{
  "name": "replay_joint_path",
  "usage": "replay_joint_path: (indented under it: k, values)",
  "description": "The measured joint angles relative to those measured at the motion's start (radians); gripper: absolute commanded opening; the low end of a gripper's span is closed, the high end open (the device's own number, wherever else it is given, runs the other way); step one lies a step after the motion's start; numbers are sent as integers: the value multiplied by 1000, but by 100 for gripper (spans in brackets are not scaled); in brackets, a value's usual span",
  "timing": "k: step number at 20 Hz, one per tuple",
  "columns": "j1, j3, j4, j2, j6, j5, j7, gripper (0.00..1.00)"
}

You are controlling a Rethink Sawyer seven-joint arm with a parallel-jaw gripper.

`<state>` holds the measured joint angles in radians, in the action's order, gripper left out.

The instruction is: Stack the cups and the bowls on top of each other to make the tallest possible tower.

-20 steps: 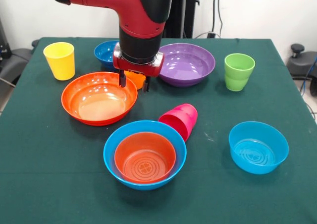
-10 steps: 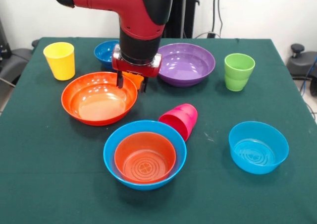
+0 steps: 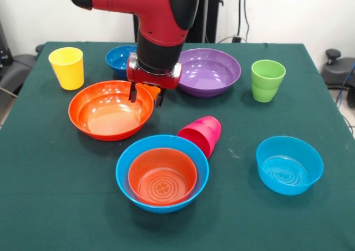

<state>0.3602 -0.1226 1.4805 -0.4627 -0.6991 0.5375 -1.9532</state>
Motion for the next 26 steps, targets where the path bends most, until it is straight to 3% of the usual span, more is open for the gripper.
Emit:
replay_joint_path:
  k: [14,26]
  values:
    - [-84,75,-3,86,152,14,0,100]
    - [-159,163,-14,105,225,12,0,100]
